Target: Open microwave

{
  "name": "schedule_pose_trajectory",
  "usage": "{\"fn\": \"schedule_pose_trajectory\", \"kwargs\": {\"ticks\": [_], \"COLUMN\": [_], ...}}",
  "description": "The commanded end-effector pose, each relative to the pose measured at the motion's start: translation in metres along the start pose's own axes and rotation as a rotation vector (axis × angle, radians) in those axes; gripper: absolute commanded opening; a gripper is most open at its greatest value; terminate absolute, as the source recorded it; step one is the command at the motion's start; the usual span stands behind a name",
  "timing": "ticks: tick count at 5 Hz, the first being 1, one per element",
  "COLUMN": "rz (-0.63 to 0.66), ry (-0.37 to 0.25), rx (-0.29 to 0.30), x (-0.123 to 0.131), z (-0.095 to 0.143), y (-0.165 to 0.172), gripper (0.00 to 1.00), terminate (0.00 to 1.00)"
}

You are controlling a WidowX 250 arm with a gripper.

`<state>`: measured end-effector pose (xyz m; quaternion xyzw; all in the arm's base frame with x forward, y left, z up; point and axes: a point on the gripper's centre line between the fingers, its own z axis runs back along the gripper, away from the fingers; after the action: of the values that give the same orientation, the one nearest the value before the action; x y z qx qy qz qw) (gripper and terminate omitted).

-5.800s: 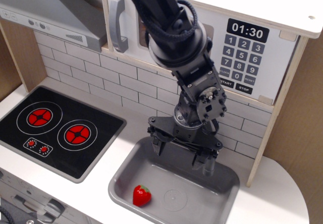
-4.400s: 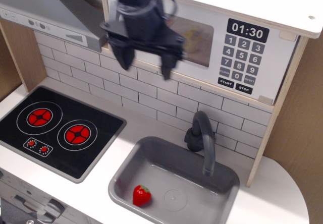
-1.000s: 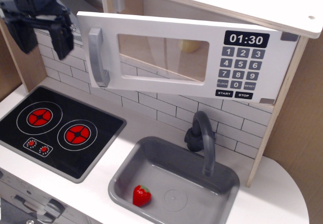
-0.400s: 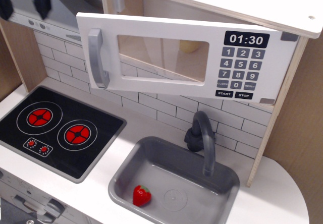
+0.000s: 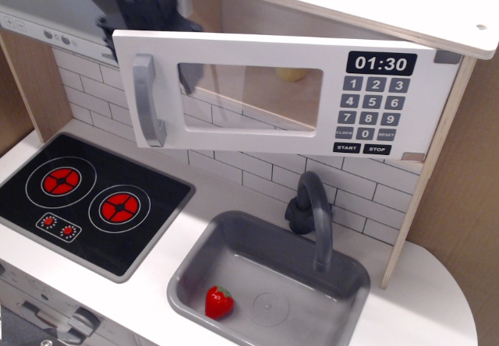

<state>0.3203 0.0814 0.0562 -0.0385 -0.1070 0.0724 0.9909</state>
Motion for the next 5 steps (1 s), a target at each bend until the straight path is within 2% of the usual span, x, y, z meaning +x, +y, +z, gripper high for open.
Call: {"fn": "schedule_pose_trajectory", "kwargs": {"ticks": [1, 2, 3, 5], "rz": [-0.188, -0.235, -0.227, -0.217], "ry": [-0.06, 0.046, 0.094, 0.073], "rx": [0.034, 0.002, -0.017, -0.036], "x": [-0.049, -0.079, -0.09, -0.108], "z": [0.014, 0.013, 0.009, -0.006], "y": [-0.045, -0.073, -0.099, -0.146], "gripper": [1.0, 1.0, 1.0, 1.0], "terminate": [0.0, 0.0, 0.0, 0.0]}}
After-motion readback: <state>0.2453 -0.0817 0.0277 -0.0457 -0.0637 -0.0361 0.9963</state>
